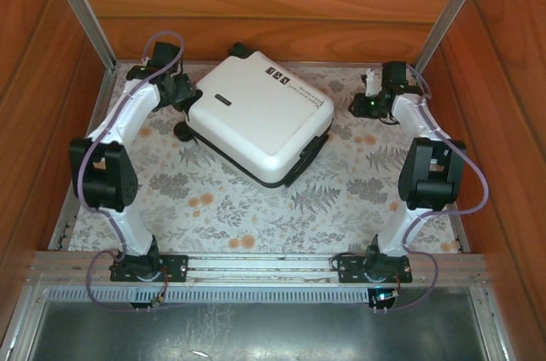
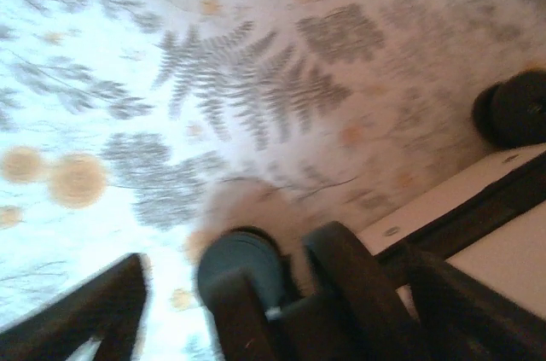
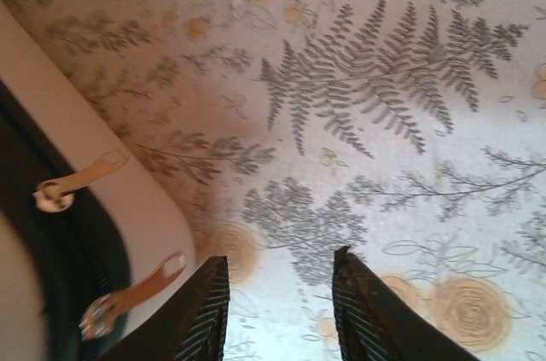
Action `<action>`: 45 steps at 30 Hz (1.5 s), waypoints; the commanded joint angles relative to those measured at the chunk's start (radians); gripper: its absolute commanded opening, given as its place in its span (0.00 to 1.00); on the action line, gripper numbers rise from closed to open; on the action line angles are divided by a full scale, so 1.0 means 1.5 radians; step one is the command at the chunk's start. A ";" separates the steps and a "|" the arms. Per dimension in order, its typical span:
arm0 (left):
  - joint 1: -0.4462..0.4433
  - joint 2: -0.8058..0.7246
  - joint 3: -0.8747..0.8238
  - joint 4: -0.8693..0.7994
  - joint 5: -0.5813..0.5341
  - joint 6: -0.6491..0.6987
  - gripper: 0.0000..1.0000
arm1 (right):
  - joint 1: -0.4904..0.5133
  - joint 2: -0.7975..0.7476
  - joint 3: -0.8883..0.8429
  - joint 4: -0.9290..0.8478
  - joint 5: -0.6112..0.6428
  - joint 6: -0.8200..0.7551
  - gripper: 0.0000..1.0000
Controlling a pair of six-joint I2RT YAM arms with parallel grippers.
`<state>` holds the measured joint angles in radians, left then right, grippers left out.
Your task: Pack the luggage
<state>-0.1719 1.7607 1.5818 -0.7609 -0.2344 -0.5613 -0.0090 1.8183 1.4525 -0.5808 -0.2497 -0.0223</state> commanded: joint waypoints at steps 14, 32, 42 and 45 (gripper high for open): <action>0.011 -0.390 -0.378 -0.081 -0.055 -0.172 0.71 | 0.078 0.127 0.211 -0.070 -0.030 0.080 0.35; -0.025 -0.106 -0.228 0.031 0.183 -0.176 0.57 | 0.173 0.033 0.044 -0.041 -0.225 -0.107 0.08; -0.040 0.027 -0.087 0.038 0.202 -0.149 0.57 | 0.276 -0.173 -0.208 0.082 -0.193 -0.037 0.09; -0.043 0.019 -0.091 0.038 0.196 -0.137 0.61 | 0.322 -0.191 -0.234 0.108 -0.173 -0.005 0.09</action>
<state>-0.1886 1.7969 1.4216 -0.7471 -0.0437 -0.7990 0.3649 1.5513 1.1275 -0.4999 -0.3885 -0.0864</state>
